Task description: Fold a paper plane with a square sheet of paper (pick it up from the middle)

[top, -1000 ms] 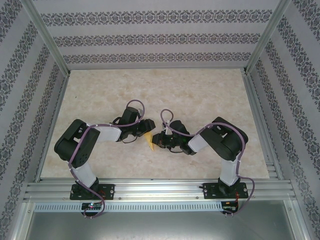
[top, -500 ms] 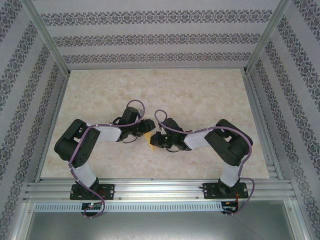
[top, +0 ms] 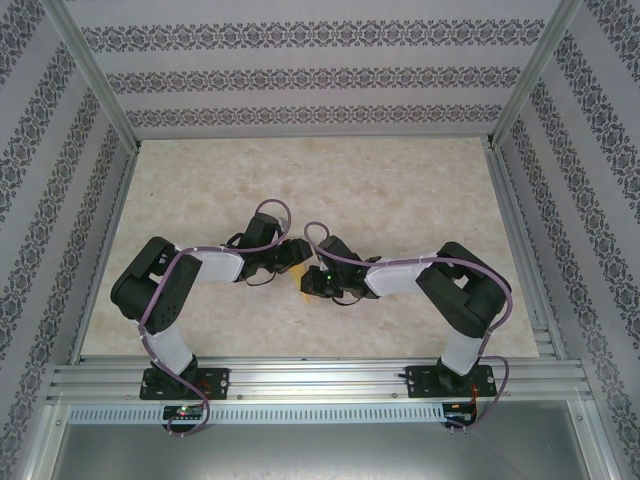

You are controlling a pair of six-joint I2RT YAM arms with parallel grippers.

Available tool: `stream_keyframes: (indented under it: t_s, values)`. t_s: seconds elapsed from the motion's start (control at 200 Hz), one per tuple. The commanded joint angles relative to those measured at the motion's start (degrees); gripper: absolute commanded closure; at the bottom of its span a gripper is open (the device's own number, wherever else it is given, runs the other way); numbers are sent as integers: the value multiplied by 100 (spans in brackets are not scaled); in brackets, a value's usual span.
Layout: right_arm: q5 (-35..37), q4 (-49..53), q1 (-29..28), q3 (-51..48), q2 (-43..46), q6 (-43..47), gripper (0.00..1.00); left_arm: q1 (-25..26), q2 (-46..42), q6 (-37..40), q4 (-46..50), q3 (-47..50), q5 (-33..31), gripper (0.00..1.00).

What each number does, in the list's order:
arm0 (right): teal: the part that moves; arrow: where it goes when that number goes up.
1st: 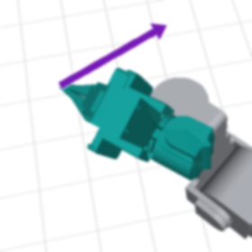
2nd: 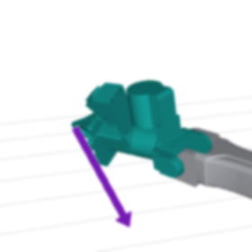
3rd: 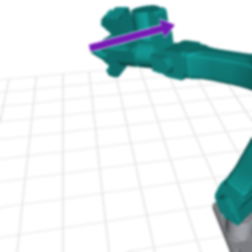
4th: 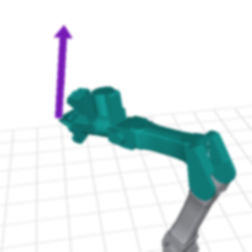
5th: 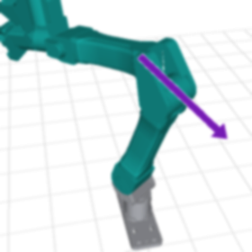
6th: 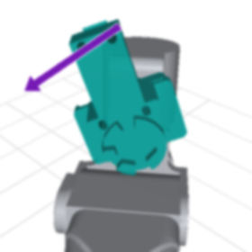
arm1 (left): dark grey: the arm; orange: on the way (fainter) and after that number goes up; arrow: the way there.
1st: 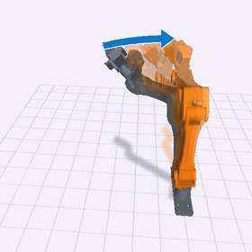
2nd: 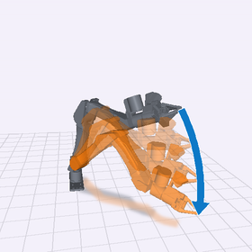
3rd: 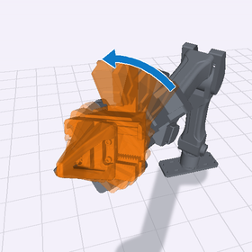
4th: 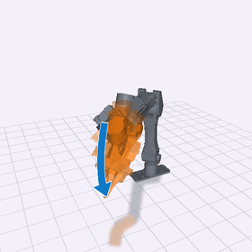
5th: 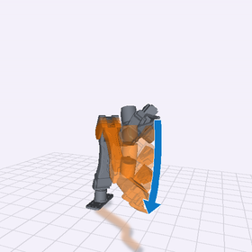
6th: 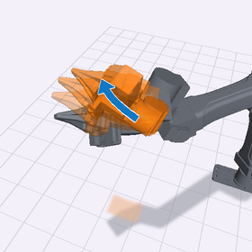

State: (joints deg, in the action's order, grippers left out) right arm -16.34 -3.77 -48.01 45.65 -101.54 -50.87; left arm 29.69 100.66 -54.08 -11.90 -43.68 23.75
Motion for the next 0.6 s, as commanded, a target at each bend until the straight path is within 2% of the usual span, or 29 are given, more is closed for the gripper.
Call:
stream_keyframes:
  t_s: [0.0,0.13,0.41,0.594]
  values:
    - [-50,902,-41,-51,83,84,85,-41,243,184,371,-39,-283,49]
    - [8,1012,-55,-38,179,129,84,-36,243,205,405,-73,-266,49]
    - [488,1828,-190,147,-288,149,89,-40,268,197,424,-75,-253,49]
    - [915,1776,-174,-39,467,84,89,-42,270,199,408,-53,-218,49]
